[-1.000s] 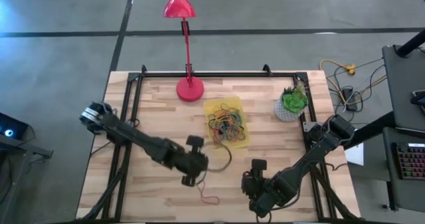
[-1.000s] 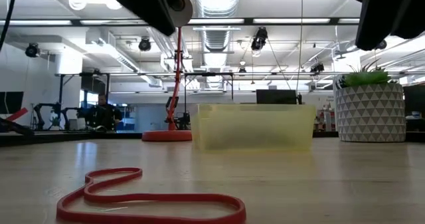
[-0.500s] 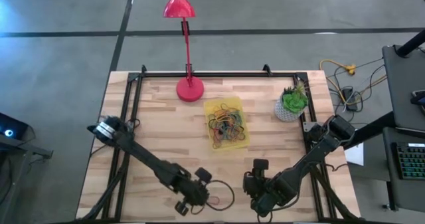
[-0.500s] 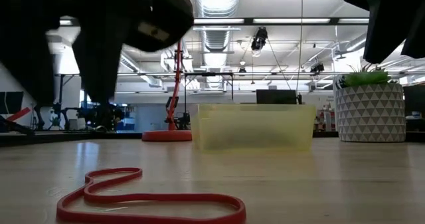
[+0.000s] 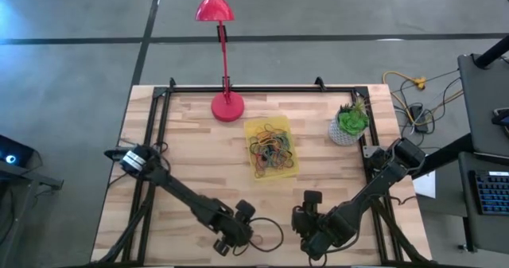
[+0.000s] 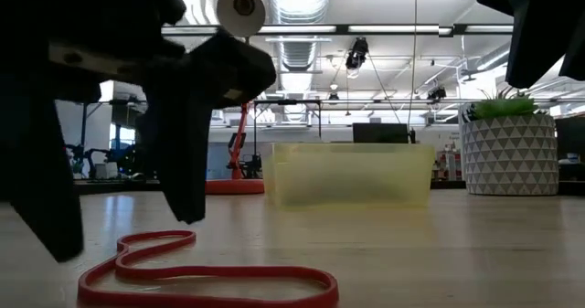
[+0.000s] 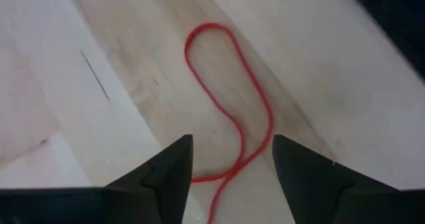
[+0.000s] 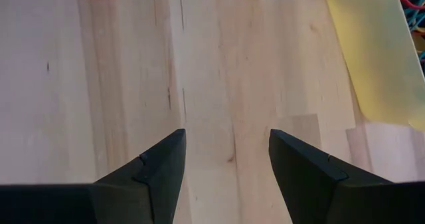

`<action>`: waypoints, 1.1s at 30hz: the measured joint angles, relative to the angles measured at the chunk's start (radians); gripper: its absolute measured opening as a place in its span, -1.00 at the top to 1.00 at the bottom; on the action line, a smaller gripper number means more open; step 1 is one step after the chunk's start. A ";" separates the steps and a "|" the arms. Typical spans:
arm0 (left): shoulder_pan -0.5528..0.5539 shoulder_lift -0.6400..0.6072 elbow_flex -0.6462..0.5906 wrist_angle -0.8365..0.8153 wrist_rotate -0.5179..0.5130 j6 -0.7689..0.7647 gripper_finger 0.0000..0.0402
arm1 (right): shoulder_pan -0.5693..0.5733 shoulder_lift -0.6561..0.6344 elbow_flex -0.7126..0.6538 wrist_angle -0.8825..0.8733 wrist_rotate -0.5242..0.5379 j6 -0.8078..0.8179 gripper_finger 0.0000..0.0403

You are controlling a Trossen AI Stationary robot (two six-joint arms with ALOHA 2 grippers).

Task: Pick and place rubber bands into bin
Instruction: Put the red rubber band into the yellow bin

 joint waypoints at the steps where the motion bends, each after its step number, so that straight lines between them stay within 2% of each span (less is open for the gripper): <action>1: 0.002 0.002 -0.004 0.001 0.000 0.008 0.08 | 0.000 0.000 0.000 0.000 0.000 0.004 -0.01; 8: 0.014 0.006 -0.046 0.032 0.011 0.095 0.40 | 0.000 0.000 -0.001 0.001 0.000 0.006 -0.01; 22: 0.096 0.003 -0.117 0.073 0.080 0.133 0.95 | -0.001 -0.001 -0.005 0.000 0.000 0.012 -0.01; 29: 0.149 -0.009 -0.113 0.066 0.080 0.148 1.00 | -0.001 -0.002 -0.005 0.000 0.000 0.035 -0.01; 33: 0.176 -0.036 -0.087 0.029 0.021 0.150 1.00 | -0.001 -0.002 -0.005 -0.001 0.000 0.084 -0.01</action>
